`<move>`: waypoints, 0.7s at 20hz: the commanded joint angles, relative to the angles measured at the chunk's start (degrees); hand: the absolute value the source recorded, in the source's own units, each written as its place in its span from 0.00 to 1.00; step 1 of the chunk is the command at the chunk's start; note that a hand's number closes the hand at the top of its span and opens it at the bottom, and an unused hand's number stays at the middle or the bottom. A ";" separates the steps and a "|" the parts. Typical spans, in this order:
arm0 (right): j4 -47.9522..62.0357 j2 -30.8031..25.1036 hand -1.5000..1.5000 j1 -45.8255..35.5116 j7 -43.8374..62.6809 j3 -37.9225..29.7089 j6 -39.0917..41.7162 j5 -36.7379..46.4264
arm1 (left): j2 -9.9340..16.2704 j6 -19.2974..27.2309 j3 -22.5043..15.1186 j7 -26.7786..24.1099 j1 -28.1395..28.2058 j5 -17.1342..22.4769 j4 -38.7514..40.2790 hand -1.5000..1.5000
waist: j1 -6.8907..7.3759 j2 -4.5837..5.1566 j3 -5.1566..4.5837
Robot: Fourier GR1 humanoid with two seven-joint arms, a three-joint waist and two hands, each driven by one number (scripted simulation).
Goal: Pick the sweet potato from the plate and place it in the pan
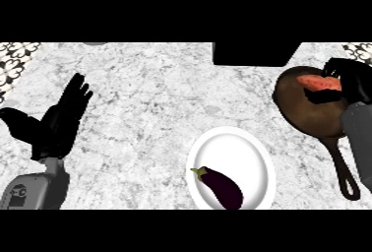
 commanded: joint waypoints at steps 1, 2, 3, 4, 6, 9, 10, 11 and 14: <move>8.11 1.44 1.00 -1.32 3.74 -3.49 -1.69 -2.15 | -0.62 -0.70 -0.12 -0.94 0.90 0.65 -0.45 0.50 | 0.12 0.02 0.00; 10.54 -0.82 0.00 -2.45 4.37 -4.12 -0.53 -2.03 | 0.59 -0.95 1.60 1.18 -1.15 1.93 0.49 0.50 | 0.16 0.14 0.01; 13.26 -1.88 0.00 -3.84 4.57 -4.66 0.23 -2.15 | 1.18 -1.61 1.06 0.01 -0.22 1.01 0.27 0.50 | 0.70 0.32 0.04; 14.77 -1.80 0.00 -3.31 2.26 -5.46 0.79 -3.52 | 0.91 -2.77 2.19 -2.77 1.19 2.43 1.24 0.50 | 0.75 0.38 0.03; 17.88 -2.53 0.00 -1.74 -2.88 -6.10 0.29 -4.45 | -0.28 -0.89 -0.03 -0.79 -0.06 0.14 0.68 0.50 | 0.59 0.48 0.10; 20.36 -3.71 0.00 -2.49 -6.96 -8.30 0.13 -6.82 | -1.25 -1.21 -1.10 -1.85 1.58 -0.23 0.10 0.50 | 1.00 0.57 0.15; 20.18 -4.04 0.00 -3.38 -8.84 -8.49 0.37 -7.53 | -1.24 0.26 -0.36 -1.16 -1.07 -0.85 1.17 0.50 | 0.28 0.31 0.10; 19.64 -2.83 0.00 -3.77 -9.42 -9.75 -1.09 -9.00 | -1.09 -0.15 -0.54 -0.50 -0.38 -0.52 0.14 0.50 | 0.43 0.28 0.11; 17.75 -5.31 0.00 -4.64 -14.84 -15.68 3.35 -16.17 | -0.12 -0.96 1.29 -2.56 -0.38 0.08 2.82 0.50 | -0.34 0.24 0.11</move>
